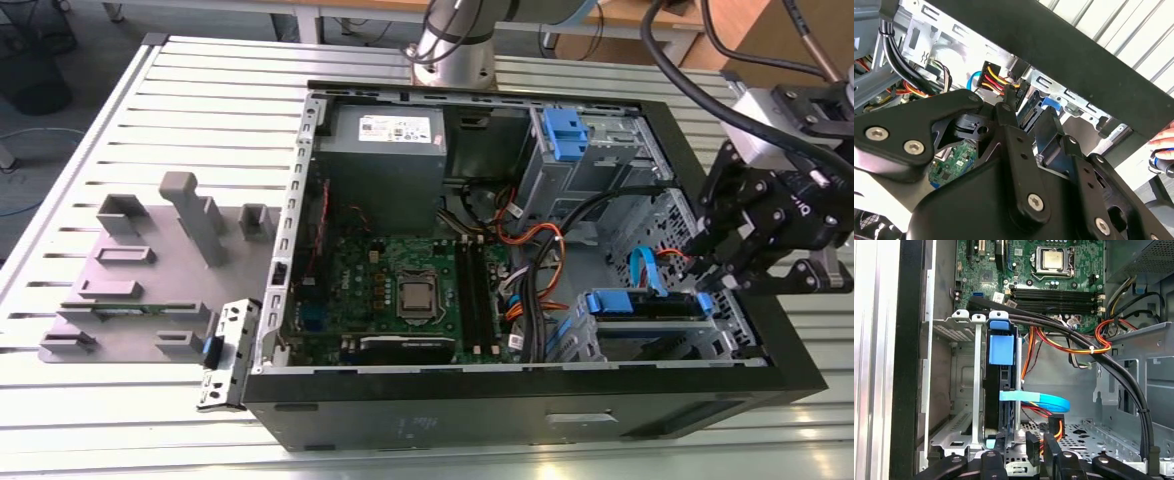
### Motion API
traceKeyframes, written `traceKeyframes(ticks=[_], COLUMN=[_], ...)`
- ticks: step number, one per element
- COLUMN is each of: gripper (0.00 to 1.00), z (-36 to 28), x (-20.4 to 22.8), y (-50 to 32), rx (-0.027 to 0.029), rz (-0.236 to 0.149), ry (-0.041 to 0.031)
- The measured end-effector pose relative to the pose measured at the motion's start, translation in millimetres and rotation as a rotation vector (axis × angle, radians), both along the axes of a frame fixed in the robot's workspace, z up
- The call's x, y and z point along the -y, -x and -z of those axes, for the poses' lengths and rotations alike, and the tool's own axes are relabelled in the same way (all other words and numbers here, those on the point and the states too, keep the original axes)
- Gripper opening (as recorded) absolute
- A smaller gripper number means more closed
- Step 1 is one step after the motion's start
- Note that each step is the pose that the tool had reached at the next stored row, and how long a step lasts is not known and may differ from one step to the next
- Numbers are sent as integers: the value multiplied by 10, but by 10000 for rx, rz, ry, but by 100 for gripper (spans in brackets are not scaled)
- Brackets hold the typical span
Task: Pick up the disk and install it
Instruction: 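Insert the second disk wire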
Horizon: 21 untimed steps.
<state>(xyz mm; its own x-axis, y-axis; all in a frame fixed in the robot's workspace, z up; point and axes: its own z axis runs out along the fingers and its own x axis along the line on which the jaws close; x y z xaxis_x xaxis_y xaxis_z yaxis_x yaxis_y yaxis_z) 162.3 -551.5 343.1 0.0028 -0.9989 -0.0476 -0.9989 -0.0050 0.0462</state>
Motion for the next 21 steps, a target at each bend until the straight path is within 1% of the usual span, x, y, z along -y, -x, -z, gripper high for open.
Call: traceKeyframes(ticks=[2,10,11,12,13,15,16,17,21], gripper=[43,43,42,35,35,24,24,18,16], z=[10,12,12,13,13,13,13,14,14], x=[0,0,0,-1,-1,-1,-1,-1,-1], y=[-1,-2,-2,-2,-2,-2,-2,-2,-2], rx=[-1,-2,-2,-1,-2,-2,-2,-2,-2], rz=[1,0,0,0,-1,0,0,-1,-1], ry=[5,5,5,5,5,5,5,5,5])
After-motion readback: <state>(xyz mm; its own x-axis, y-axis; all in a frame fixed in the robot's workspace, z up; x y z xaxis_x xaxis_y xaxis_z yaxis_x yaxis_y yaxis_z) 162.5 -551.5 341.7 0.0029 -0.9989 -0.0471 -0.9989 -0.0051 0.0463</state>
